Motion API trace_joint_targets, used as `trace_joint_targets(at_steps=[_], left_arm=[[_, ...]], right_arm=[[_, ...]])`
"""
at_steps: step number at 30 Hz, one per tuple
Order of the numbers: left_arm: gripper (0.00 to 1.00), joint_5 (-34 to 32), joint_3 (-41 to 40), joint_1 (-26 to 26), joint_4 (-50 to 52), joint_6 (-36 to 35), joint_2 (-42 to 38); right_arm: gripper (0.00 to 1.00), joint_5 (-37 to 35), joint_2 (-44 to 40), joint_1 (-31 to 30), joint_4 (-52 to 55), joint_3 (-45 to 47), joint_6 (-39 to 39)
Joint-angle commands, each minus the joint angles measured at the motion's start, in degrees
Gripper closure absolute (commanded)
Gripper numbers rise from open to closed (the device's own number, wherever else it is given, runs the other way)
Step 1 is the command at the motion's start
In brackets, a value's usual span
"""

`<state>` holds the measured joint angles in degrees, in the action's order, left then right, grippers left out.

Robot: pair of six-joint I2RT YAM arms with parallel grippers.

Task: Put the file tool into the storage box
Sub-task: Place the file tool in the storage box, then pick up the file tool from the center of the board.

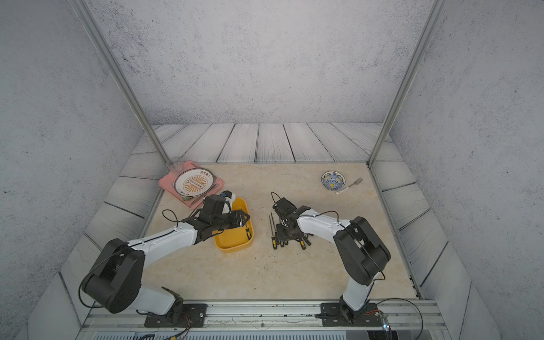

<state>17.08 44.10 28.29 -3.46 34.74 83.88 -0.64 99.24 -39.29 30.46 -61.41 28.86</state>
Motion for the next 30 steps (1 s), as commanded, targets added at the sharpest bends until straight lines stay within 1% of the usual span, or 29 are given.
trace_joint_targets(at_steps=[1,7,13,20,25,30], left_arm=[[0.48,-0.6,-0.5,-0.1,-0.3,-0.9,-1.0],[0.47,-0.7,-0.5,0.0,-0.4,-1.0,-1.2],[0.44,-0.7,-0.5,0.0,-0.4,-1.0,-1.8],[0.42,-0.3,-0.7,0.1,-0.9,-0.7,-1.8],[0.42,0.5,-0.9,0.4,-1.6,-0.6,-1.4],[0.35,1.1,-0.7,0.5,-1.9,-0.6,-1.2]], right_arm=[[0.68,-0.6,1.5,0.0,1.3,-1.2,-0.4],[0.69,0.1,3.9,0.0,1.1,-0.3,-0.1],[0.71,0.6,5.6,0.0,0.6,1.6,1.1],[0.72,-3.2,4.7,0.4,3.0,2.3,2.4],[0.72,-0.6,2.5,2.5,1.3,3.6,3.9],[0.71,0.0,2.6,3.4,1.5,3.7,3.8]])
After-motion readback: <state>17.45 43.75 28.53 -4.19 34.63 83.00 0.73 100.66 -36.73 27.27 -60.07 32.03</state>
